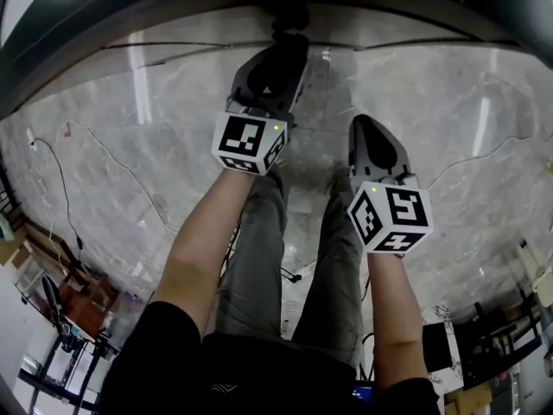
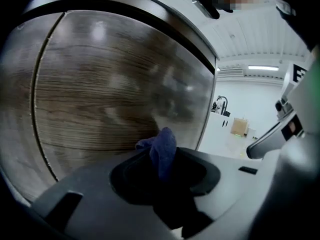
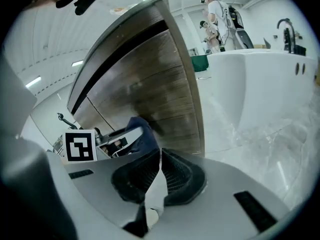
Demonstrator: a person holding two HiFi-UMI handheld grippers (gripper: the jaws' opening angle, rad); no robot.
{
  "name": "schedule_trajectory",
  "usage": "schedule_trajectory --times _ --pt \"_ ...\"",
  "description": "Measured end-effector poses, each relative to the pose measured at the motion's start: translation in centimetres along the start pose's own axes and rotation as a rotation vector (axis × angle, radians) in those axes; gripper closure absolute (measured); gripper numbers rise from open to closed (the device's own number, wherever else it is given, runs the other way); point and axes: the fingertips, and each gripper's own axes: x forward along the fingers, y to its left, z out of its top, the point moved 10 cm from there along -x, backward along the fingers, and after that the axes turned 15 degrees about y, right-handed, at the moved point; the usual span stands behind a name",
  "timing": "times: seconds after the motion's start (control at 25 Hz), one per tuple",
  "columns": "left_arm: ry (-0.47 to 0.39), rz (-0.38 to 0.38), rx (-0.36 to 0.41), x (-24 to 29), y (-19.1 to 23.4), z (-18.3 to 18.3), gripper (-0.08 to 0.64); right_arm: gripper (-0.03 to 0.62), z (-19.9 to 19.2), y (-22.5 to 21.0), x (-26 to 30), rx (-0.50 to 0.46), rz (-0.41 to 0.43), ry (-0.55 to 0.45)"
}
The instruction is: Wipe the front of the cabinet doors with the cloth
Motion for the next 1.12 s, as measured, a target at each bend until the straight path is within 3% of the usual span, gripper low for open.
schedule_trajectory --times 0.68,1.12 --pt "0.014 -0.126 0.085 7.6 -11.5 2.9 0.43 0.554 -3.0 -10.5 -6.4 0.133 -0.069 -0.044" --pt "0.059 -0.17 0.118 5.1 -14.4 3.8 0.43 0.554 -2.0 -10.6 -9.0 0.15 -0.081 -0.086"
